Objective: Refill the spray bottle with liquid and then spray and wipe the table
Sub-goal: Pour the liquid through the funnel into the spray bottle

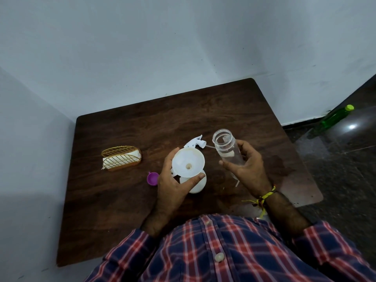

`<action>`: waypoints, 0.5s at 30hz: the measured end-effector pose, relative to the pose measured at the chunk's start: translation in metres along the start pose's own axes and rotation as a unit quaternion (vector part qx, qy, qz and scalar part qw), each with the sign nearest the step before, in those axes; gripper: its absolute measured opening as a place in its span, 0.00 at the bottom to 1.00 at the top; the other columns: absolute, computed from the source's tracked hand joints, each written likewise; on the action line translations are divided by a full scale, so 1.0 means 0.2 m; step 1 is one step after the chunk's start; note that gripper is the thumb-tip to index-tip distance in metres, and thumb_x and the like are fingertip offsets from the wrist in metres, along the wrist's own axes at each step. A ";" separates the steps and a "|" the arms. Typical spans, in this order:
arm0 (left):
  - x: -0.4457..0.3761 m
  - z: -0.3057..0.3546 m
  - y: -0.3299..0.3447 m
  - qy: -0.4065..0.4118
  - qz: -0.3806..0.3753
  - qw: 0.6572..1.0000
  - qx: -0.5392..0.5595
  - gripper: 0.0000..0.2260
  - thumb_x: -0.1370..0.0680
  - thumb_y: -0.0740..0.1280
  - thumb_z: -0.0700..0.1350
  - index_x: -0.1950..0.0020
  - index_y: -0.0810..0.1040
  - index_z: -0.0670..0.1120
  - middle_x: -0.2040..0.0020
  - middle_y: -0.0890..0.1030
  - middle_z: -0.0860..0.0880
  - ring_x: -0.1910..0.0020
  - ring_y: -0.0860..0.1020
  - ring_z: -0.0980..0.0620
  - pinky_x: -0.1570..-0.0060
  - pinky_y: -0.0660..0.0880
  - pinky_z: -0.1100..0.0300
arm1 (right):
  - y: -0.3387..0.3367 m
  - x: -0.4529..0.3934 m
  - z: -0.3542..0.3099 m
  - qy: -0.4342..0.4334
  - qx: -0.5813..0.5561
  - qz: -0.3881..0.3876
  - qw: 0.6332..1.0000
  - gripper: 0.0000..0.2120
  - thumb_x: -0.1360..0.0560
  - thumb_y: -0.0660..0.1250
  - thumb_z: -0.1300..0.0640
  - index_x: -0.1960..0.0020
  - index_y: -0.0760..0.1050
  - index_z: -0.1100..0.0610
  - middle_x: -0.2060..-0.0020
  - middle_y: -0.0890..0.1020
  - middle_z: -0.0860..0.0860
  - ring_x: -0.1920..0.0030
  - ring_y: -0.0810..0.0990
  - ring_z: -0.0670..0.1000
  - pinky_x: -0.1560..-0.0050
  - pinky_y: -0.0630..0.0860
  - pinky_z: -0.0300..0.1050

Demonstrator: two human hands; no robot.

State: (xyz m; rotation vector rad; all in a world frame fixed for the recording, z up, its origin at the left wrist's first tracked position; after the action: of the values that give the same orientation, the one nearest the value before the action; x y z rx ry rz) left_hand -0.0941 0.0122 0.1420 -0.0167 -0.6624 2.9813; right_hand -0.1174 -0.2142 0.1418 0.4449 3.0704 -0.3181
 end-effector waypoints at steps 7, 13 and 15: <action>0.00 0.01 -0.01 0.005 0.004 1.000 0.003 0.40 0.36 0.81 0.52 0.28 0.68 0.50 0.36 0.71 0.67 0.35 0.68 0.70 0.42 0.68 0.76 | -0.01 0.00 0.02 0.006 0.010 -0.003 1.000 0.26 0.34 0.81 0.64 0.38 0.77 0.57 0.45 0.84 0.49 0.43 0.82 0.49 0.44 0.80 0.40; 0.01 0.02 -0.02 0.009 0.006 1.000 0.007 0.40 0.36 0.79 0.55 0.28 0.67 0.52 0.35 0.70 0.68 0.35 0.68 0.69 0.42 0.67 0.78 | 0.00 0.00 0.02 0.010 0.017 -0.012 1.000 0.26 0.33 0.80 0.63 0.37 0.76 0.57 0.44 0.83 0.49 0.43 0.82 0.48 0.44 0.80 0.39; 0.01 0.03 -0.03 0.006 0.011 1.000 0.011 0.41 0.37 0.79 0.56 0.27 0.66 0.53 0.34 0.70 0.68 0.34 0.68 0.67 0.41 0.68 0.75 | 0.00 0.00 0.02 0.011 0.017 -0.012 1.000 0.26 0.33 0.80 0.64 0.37 0.76 0.57 0.44 0.83 0.49 0.43 0.82 0.47 0.44 0.80 0.40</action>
State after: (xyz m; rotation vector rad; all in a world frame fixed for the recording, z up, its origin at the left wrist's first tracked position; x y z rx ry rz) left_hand -0.0949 0.0146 0.1495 -0.0403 -0.6324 3.0065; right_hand -0.1171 -0.2150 0.1373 0.4159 3.0973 -0.3704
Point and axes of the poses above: each hand's wrist, its own x-axis away from the middle knuckle, its own y-axis out of the palm, z = x × y, the point moved 4 cm from there along -x, towards the middle knuckle
